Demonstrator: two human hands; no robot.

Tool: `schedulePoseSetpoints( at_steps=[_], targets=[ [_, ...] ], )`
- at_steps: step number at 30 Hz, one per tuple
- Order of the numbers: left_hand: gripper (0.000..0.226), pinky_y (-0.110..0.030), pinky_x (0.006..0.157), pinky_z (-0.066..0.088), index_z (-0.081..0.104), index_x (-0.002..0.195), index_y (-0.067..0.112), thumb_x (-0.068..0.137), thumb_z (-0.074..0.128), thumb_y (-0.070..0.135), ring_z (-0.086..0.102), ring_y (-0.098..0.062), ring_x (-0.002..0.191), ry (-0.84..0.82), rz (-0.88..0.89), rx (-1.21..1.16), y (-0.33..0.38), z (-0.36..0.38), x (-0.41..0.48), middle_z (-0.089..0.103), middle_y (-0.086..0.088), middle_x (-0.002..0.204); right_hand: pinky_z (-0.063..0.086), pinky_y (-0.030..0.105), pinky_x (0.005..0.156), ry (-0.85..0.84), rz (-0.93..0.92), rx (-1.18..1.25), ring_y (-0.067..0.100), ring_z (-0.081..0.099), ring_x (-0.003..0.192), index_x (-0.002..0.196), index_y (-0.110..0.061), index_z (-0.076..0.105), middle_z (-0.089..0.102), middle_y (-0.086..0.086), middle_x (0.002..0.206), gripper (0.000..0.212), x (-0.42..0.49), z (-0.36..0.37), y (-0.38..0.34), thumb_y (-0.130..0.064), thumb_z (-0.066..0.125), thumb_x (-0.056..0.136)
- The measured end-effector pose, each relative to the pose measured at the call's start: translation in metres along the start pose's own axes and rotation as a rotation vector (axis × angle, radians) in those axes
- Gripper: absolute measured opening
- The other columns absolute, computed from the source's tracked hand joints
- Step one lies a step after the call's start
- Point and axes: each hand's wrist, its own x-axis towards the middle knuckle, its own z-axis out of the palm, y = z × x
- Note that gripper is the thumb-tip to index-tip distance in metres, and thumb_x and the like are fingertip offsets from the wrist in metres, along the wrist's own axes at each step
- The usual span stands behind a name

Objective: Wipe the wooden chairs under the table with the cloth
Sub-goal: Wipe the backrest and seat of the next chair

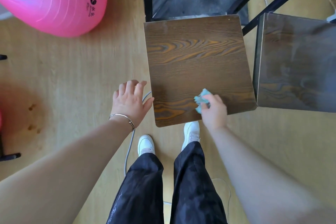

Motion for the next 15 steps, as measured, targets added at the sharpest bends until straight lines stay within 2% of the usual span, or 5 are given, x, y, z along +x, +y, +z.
schedulePoseSetpoints(
  at_steps=[4,9,11,13,15],
  targets=[
    [0.056,-0.044,0.093,0.037,0.041,0.138,0.023,0.091,0.044,0.055,0.041,-0.031,0.115,0.004,-0.04,0.005,-0.013,-0.011,-0.008,0.045,-0.004,0.13,0.051,0.031,0.071,-0.204,-0.193,0.017,0.024,0.061,0.088,0.097,-0.011,0.067,0.06,0.002,0.106,0.016,-0.05,0.039,-0.044,-0.004,0.064,0.084],
    [0.057,-0.043,0.089,0.038,0.044,0.136,0.023,0.089,0.045,0.056,0.043,-0.031,0.111,0.025,-0.065,0.009,-0.028,-0.026,-0.007,0.047,-0.003,0.127,0.047,0.021,0.08,-0.377,-0.295,0.07,0.021,0.063,0.095,0.101,-0.012,0.071,0.06,-0.003,0.108,0.023,-0.064,0.059,-0.073,0.0,0.063,0.082],
    [0.058,-0.043,0.09,0.037,0.043,0.136,0.023,0.089,0.045,0.056,0.043,-0.031,0.112,0.051,-0.075,0.003,-0.034,-0.035,0.003,0.047,-0.003,0.127,0.048,0.024,0.077,-0.328,-0.335,0.12,0.021,0.063,0.092,0.1,-0.012,0.071,0.06,-0.003,0.105,0.025,-0.045,0.048,-0.096,0.001,0.062,0.082],
    [0.058,-0.042,0.091,0.036,0.041,0.138,0.024,0.09,0.043,0.057,0.041,-0.03,0.113,0.089,-0.081,0.008,-0.037,-0.048,0.02,0.045,-0.002,0.129,0.05,0.03,0.074,-0.162,-0.437,0.17,0.021,0.062,0.089,0.099,-0.012,0.07,0.06,-0.001,0.101,0.022,-0.011,0.029,-0.13,0.0,0.063,0.081],
    [0.058,-0.042,0.092,0.036,0.038,0.139,0.024,0.091,0.041,0.057,0.039,-0.029,0.114,0.139,-0.1,-0.002,-0.039,-0.064,0.043,0.042,-0.002,0.131,0.05,0.029,0.077,0.03,-0.533,0.19,0.022,0.062,0.092,0.101,-0.01,0.07,0.062,0.003,0.104,0.021,0.035,0.007,-0.171,-0.003,0.064,0.082]
  ],
)
